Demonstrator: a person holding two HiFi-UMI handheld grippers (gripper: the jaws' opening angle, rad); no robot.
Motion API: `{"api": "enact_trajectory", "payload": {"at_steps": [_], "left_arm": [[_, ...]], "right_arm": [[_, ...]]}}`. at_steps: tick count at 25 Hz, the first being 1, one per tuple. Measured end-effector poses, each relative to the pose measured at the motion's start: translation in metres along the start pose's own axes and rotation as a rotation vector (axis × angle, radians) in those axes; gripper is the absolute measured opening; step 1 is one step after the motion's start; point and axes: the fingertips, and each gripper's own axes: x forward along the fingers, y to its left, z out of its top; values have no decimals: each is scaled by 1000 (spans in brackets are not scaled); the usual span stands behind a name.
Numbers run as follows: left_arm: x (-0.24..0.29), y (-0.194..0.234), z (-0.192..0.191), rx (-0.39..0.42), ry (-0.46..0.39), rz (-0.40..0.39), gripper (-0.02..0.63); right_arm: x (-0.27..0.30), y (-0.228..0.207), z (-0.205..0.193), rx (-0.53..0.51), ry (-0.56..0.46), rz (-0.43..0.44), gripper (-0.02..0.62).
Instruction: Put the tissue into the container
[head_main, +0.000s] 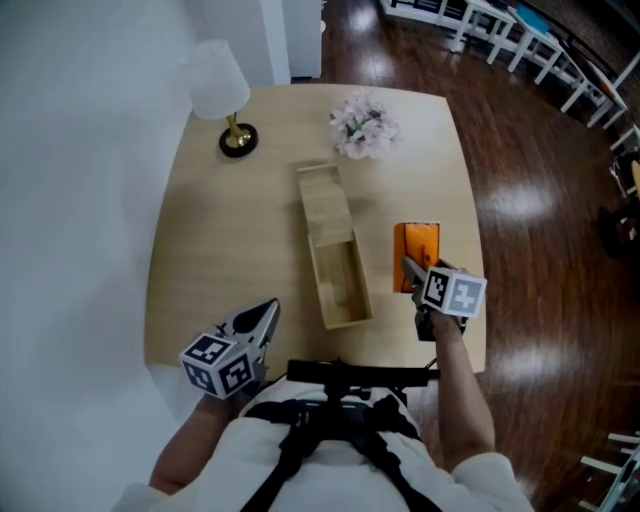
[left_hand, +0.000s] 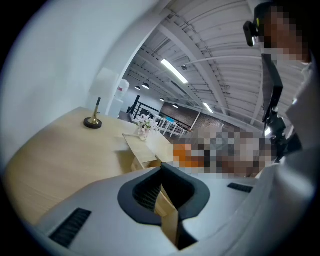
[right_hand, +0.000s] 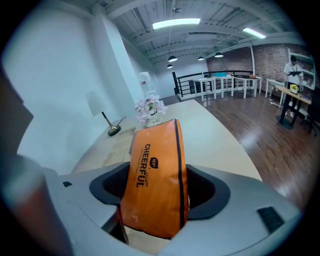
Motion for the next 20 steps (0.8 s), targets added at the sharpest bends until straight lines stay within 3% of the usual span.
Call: {"api": "enact_trajectory", "payload": {"at_steps": [11,20], "left_arm": [[-7,7,-1,-23,-16,19,-5],[-12,10,-4,-34,-18,6,-5]], "right_arm": [[0,69,13,-74,6,120,344],[14,131,-8,-141,64,211,339]]}}
